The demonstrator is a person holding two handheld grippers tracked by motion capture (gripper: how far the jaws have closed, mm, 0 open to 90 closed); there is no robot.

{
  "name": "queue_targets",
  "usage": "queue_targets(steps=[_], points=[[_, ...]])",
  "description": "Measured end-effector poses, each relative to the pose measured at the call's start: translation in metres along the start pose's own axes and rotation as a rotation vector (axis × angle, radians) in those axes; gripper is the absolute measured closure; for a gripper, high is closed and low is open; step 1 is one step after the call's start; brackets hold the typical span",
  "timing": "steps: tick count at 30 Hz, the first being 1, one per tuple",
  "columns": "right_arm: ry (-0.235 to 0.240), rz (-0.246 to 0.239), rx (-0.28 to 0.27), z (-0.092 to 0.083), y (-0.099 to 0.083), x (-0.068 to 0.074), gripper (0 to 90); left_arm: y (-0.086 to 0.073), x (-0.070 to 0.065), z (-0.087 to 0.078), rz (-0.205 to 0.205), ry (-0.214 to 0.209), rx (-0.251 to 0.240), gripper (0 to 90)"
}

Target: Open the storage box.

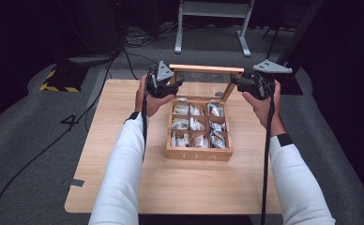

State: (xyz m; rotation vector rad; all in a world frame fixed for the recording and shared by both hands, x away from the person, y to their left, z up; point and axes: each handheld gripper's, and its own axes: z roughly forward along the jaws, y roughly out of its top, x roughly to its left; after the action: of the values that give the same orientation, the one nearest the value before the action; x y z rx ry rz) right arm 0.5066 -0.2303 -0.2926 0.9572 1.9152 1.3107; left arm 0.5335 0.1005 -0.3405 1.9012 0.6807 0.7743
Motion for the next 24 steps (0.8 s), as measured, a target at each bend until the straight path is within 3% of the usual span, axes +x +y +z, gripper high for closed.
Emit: queue_targets(steps=[2,10,19,24], points=[[-0.008,0.005,-0.001,0.002,0.001,0.000,52.6,-0.001,-0.001,0.004,0.011,0.020,0.024,50.3],[-0.026,0.031,-0.001,0.011,0.006,-0.005,52.1,0.002,-0.002,0.014,-0.002,0.075,0.045,46.0],[-0.040,0.047,0.014,0.024,0.013,-0.011,52.4,0.004,0.000,0.024,0.003,0.121,0.099,45.6],[-0.045,0.050,0.016,0.030,0.016,-0.014,52.6,0.003,0.001,0.029,-0.004,0.126,0.110,44.6]])
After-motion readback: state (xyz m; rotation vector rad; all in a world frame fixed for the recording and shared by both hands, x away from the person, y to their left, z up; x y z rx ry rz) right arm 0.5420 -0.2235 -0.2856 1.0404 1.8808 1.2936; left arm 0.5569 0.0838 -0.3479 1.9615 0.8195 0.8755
